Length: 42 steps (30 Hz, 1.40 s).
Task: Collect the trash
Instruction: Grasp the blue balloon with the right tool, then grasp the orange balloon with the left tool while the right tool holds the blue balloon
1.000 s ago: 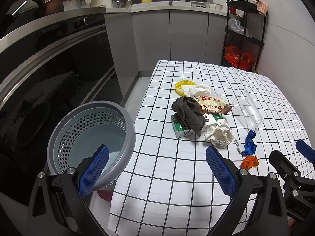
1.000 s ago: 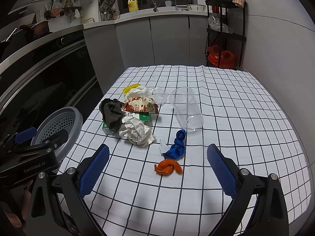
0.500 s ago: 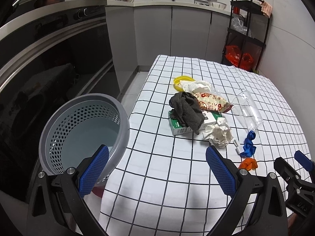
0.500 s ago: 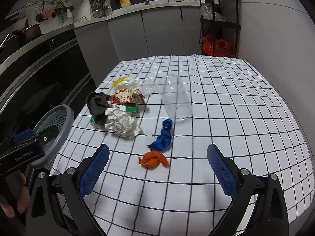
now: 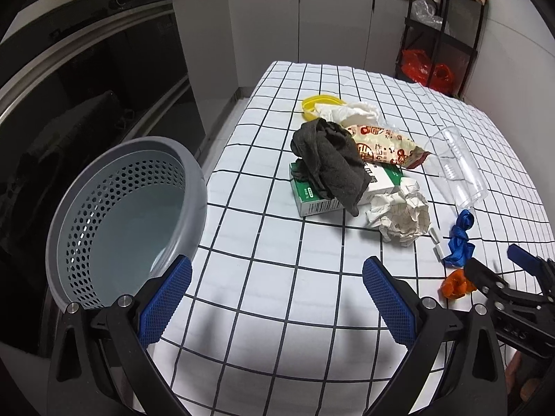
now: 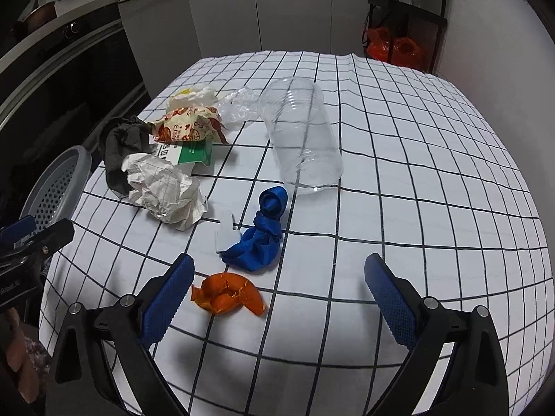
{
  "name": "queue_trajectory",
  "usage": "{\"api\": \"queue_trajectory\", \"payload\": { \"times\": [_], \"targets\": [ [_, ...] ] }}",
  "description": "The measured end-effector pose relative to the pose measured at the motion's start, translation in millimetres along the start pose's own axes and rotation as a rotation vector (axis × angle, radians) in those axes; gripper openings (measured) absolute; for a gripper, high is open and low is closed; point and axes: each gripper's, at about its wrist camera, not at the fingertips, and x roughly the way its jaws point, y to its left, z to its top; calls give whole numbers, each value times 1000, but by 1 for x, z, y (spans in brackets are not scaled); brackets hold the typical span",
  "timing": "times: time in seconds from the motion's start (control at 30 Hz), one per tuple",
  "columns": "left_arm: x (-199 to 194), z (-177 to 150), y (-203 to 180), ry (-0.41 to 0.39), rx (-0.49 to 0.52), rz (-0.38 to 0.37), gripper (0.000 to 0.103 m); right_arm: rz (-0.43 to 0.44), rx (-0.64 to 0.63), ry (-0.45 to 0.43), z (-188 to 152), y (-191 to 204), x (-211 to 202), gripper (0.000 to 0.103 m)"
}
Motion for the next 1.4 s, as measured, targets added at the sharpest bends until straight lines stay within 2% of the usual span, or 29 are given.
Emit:
{"api": "queue_trajectory", "payload": {
  "times": [0.13,0.27,0.3,0.33,0.37,0.47,0.53,0.6,0.67,0.7,0.87,1.0,1.2,1.4],
  "targets": [
    [3,-1,-4,6,4,-17,97,5,-2,46,9,2,21,94],
    [2,0,-9,0,18,-26,97,-1,-25,52,13,9,30,93],
    [2,0,-10,-1,20,-30,97,0,-31,56,14,11,32,88],
    [1,-1,-11,-4,21,-36,97,-1,-41,66,14,13,34,78],
    [1,0,-11,-4,20,-40,97,-6,-49,75,15,16,37,73],
    [-1,0,-13,-10,16,-57,97,-20,-79,79,18,22,41,63],
    [-2,1,-16,-16,20,-68,97,-16,-92,75,17,26,38,45],
    [-5,0,-20,-23,31,-75,97,-17,-105,71,16,29,35,35],
    [-7,0,-24,-30,42,-87,97,25,-95,65,14,28,30,29],
    [-8,-1,-26,-33,47,-92,97,40,-89,59,15,27,28,21],
    [-15,-4,-37,-55,78,-108,97,154,-23,19,12,10,-1,18],
    [-20,-6,-50,-59,93,-148,97,193,38,-22,6,-12,-28,18],
    [-17,-14,-82,-40,131,-203,97,191,92,-99,8,-45,-58,18],
    [3,-22,-113,6,187,-173,97,208,159,-128,7,-79,-75,18]
  ]
}}
